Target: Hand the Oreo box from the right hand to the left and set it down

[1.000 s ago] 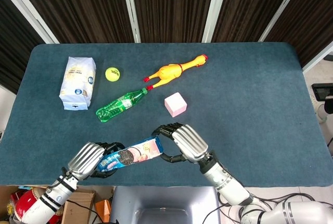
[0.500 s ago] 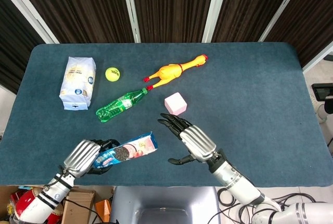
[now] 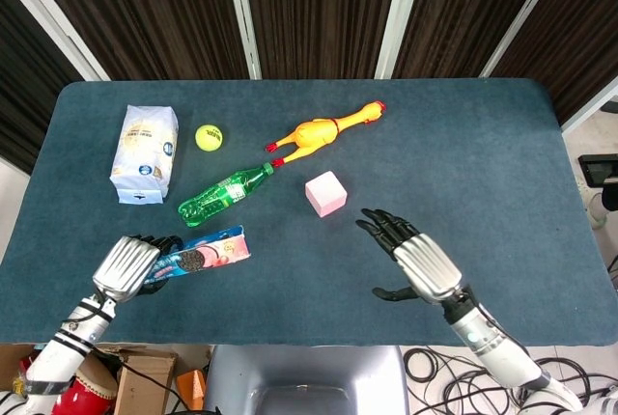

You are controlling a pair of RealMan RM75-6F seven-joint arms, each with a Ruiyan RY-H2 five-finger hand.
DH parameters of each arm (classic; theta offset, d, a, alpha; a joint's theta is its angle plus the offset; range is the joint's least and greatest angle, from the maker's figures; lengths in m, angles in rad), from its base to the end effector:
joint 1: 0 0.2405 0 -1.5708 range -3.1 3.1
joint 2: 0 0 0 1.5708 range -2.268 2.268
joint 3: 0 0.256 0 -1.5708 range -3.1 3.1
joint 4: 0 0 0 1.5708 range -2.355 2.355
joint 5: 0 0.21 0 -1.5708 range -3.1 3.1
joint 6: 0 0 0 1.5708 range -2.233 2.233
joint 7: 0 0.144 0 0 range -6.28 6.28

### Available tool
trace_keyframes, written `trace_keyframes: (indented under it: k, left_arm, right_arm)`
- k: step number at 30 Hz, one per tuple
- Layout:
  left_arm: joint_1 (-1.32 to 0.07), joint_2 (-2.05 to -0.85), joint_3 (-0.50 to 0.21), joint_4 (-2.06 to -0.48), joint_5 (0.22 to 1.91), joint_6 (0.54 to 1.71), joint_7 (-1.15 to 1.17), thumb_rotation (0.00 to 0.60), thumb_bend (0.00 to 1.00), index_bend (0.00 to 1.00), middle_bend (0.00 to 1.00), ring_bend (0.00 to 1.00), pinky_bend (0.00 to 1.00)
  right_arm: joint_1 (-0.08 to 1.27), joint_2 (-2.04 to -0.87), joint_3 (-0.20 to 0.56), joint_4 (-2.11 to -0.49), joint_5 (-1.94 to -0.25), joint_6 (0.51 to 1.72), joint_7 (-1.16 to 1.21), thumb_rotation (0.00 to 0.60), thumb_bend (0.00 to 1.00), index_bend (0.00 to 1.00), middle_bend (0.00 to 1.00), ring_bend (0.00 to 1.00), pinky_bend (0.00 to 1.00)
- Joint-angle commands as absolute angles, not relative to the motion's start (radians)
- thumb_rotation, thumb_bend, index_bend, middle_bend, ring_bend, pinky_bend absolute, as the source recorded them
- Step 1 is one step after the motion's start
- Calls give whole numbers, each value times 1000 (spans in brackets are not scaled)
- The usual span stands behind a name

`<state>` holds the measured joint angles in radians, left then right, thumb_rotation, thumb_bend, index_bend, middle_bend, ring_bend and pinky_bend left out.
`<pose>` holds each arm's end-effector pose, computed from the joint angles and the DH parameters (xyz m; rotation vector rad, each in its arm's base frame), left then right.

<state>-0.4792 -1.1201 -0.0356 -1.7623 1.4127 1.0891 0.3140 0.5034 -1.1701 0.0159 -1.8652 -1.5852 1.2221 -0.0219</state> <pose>-0.2203 0.2674 0.0939 -1.8999 -0.7680 -0.7728 -0.1610 -0.2476 0.0844 1.8925 -0.9741 1.2419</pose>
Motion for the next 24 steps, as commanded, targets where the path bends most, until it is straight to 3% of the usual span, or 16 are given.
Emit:
trace_keyframes:
  k: [1,8,14,17,20,24]
  left_arm:
    - [-486,-1139,-23,-1696,1421,1066,271,600,316,542,601,547,580]
    - [-499,-1159,12,-1612,1433,998,206,600,319,554,585,519,569]
    - [-506,-1184,24,-1554,1421,965,222,600,320,558,553,486,567]
    - [-503,-1200,26,-1540,1409,965,246,600,320,528,477,434,545]
    - [-502,-1204,26,-1541,1387,964,295,600,323,441,352,334,473]
    - [-491,-1218,27,-1527,1390,1001,362,600,322,214,152,182,349]
  right_arm:
    - [429,-1167,-38,-1718,-1668,1322,97,600,0,0,0,0,155]
    - [361,-1204,-81,-1518,-1725,1424,299,600,0,0,0,0,154]
    - [310,-1241,-96,-1406,-1785,1523,298,600,0,0,0,0,154]
    - [298,-1248,-106,-1383,-1810,1547,297,600,0,0,0,0,154]
    - [291,-1250,-109,-1372,-1816,1551,292,600,0,0,0,0,153]
    - [282,-1257,-109,-1356,-1817,1553,286,600,0,0,0,0,153]
